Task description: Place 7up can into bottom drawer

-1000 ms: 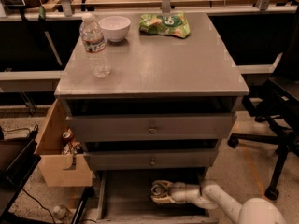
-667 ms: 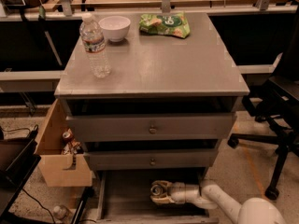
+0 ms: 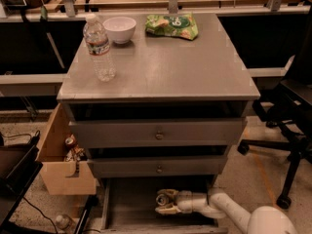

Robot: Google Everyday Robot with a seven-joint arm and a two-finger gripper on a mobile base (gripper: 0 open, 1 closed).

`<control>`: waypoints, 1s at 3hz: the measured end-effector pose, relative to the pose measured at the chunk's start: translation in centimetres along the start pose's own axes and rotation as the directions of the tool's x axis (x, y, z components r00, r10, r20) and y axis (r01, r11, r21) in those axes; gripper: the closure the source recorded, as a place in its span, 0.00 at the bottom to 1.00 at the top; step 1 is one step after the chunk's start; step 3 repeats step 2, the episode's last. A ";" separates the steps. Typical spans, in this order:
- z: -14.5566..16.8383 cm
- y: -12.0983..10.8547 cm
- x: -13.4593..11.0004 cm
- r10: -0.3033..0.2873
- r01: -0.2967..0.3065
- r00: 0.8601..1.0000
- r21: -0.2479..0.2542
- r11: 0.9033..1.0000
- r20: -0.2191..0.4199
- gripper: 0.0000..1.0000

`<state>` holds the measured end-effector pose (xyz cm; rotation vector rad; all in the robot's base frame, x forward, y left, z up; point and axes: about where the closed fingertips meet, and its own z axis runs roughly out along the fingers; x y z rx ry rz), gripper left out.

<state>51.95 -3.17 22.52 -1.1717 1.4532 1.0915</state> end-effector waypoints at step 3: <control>0.2 0.1 0.0 0.001 -0.001 1.000 -0.004 1.000 0.002 0.00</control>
Offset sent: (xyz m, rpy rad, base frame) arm -0.0007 0.0023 -0.0002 0.0022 0.0014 0.0030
